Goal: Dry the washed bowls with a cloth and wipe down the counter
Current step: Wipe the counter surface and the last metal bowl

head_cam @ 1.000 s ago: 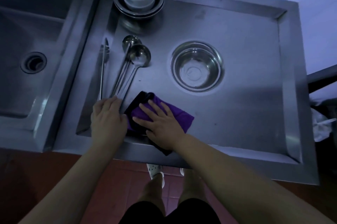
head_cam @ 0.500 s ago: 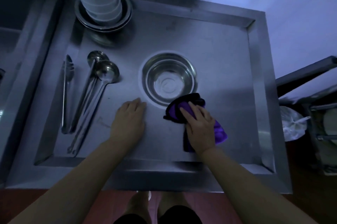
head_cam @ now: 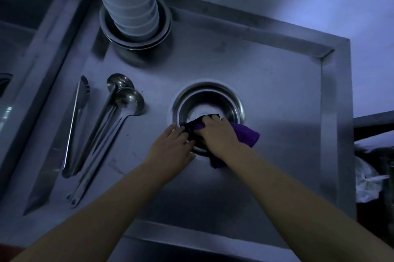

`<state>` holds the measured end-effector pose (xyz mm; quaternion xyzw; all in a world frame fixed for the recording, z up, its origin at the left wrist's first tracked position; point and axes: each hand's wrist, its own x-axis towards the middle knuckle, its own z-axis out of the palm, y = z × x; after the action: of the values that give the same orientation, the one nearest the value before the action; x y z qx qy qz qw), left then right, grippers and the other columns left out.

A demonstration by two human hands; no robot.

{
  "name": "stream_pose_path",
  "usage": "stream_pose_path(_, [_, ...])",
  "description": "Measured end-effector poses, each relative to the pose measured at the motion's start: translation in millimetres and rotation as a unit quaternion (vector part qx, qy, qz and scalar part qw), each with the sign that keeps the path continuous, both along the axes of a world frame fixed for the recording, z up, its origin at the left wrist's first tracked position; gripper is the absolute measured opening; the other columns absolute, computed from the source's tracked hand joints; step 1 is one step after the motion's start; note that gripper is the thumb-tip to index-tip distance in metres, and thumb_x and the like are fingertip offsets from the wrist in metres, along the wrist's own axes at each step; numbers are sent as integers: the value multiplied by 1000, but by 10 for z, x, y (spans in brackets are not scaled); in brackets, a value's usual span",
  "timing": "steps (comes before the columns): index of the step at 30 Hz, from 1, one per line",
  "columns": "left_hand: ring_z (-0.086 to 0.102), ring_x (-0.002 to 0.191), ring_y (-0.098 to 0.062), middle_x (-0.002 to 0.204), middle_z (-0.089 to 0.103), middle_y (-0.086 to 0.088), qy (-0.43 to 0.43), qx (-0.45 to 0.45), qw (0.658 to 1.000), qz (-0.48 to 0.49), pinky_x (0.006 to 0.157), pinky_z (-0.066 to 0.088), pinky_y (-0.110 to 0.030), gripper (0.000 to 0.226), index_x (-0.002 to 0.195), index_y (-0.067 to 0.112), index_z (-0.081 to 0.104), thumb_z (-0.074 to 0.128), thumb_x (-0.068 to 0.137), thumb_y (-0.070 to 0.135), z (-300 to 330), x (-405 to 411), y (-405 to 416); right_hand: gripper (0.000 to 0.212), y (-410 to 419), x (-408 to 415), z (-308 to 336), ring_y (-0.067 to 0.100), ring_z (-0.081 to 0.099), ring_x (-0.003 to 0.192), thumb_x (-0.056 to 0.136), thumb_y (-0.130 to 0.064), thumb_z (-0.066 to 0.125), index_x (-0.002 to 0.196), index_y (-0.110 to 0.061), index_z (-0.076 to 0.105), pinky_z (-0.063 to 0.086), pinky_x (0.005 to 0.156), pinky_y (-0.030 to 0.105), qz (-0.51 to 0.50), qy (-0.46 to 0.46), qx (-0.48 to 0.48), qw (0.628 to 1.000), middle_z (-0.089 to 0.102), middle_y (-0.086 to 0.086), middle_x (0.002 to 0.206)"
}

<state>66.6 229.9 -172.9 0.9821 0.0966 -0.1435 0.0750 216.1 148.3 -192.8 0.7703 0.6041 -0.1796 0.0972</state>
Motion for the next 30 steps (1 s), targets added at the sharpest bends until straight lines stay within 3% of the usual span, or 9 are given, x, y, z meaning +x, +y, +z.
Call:
stream_pose_path(3, [55,117,-28,109,67,-9,9,5,1000,-7,109,32,-43,35,106,17,70,48,89,37,14,20,20,30,136,25,-65,31,40,111,99,-31,41,124,-33,56,35,86,40,22,-16,22,999,44,8,129])
stream_pose_path(6, [62,104,-27,94,69,-6,-3,15,1000,-15,103,41,-42,38,96,19,73,41,85,37,42,47,43,37,276,107,-112,32,40,110,96,-37,45,133,-34,47,35,83,41,8,-42,20,999,42,8,130])
stream_pose_path(10, [64,92,-24,85,69,-2,-39,26,998,-38,97,46,-38,44,93,20,73,34,83,36,72,85,54,43,285,220,-80,34,40,107,97,-23,40,141,-26,38,35,82,42,-29,-94,4,995,41,11,129])
stream_pose_path(14, [64,88,-22,84,69,0,-43,45,997,-55,95,46,-36,41,91,20,73,35,84,35,77,107,43,34,217,179,33,31,42,105,94,-17,41,124,-10,54,34,84,41,-60,-151,-52,985,45,12,122])
stream_pose_path(19, [65,82,-22,80,70,-2,-54,50,996,-46,91,49,-37,43,90,19,75,35,81,33,90,111,23,30,73,105,192,29,41,113,92,-29,47,116,-17,61,31,95,42,-3,-122,-177,977,50,10,124])
stream_pose_path(22, [65,84,-22,81,69,-3,-38,43,998,-36,92,48,-38,41,86,19,75,37,81,34,96,114,17,25,14,35,173,27,43,110,92,-25,47,110,-18,64,33,90,39,10,-35,-144,989,52,8,119])
stream_pose_path(26, [64,98,-26,87,68,-7,-12,57,998,-27,96,47,-43,27,85,17,74,60,77,38,84,117,32,35,89,170,34,28,40,116,96,-28,46,129,-35,56,34,90,40,19,41,-77,996,46,6,128])
stream_pose_path(30, [64,92,-27,86,67,-6,-13,54,998,-34,95,47,-41,35,88,18,75,49,79,40,85,122,38,38,237,294,-16,29,41,111,97,-28,40,132,-39,50,33,85,40,63,-30,-1,998,47,6,125])
